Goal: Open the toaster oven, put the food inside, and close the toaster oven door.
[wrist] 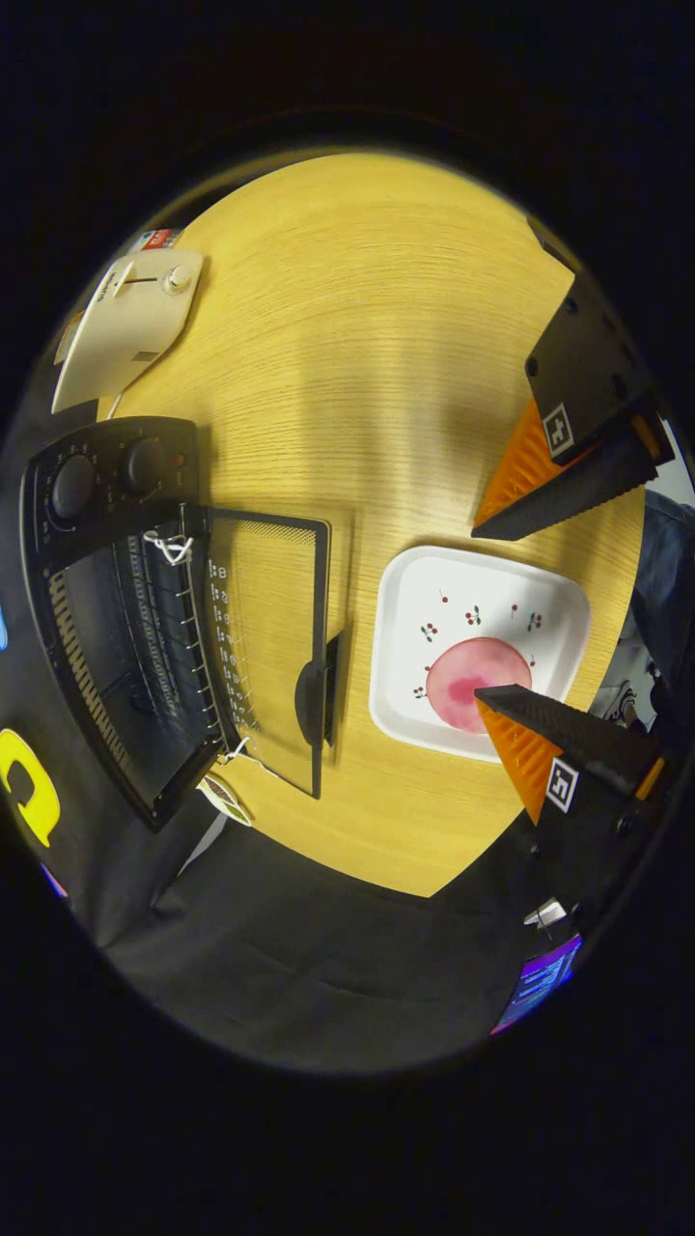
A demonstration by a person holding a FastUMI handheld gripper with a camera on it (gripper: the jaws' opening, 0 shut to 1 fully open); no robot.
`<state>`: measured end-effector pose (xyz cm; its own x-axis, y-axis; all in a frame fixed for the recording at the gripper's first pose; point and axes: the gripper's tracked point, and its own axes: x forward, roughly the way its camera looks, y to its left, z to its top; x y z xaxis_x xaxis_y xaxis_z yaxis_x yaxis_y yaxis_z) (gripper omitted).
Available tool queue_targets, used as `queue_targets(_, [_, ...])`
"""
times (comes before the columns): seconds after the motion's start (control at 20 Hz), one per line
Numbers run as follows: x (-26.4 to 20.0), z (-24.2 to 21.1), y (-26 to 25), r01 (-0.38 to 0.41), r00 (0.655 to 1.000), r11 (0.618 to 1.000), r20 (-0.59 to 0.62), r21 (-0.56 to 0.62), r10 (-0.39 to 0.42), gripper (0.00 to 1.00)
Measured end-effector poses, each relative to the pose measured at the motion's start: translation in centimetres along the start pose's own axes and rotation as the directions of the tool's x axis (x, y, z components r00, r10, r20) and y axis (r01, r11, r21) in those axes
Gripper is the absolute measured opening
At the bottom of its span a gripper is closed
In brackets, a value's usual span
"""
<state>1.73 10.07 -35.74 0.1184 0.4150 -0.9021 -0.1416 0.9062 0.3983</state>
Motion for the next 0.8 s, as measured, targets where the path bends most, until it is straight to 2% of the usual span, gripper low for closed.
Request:
queue_targets(0.25, [1.2, -1.0, -0.4, 0.013, 0.997, 1.0, -0.082, 0.007, -0.013, 0.86])
queue_targets(0.3, [1.1, -1.3, -0.5, 0.018, 0.995, 1.0, -0.103, -0.001, -0.018, 0.73])
queue_targets(0.45, [1.4, -1.3, -0.5, 0.014, 0.992, 1.0, -0.127, 0.001, -0.013, 0.62])
queue_targets(0.55, [1.4, -1.2, -1.8, 0.047, 0.991, 0.999, -0.125, -0.002, -0.047, 0.55])
queue_targets(0.65, [1.7, -1.3, -1.6, 0.025, 0.99, 1.0, -0.139, 0.01, -0.023, 0.14])
queue_targets(0.75, [1.9, -1.5, -1.8, 0.02, 0.989, 1.0, -0.15, 0.021, -0.017, 0.14])
queue_targets(0.8, [1.6, -1.5, -1.8, 0.016, 0.988, 0.999, -0.156, 0.037, -0.01, 0.09])
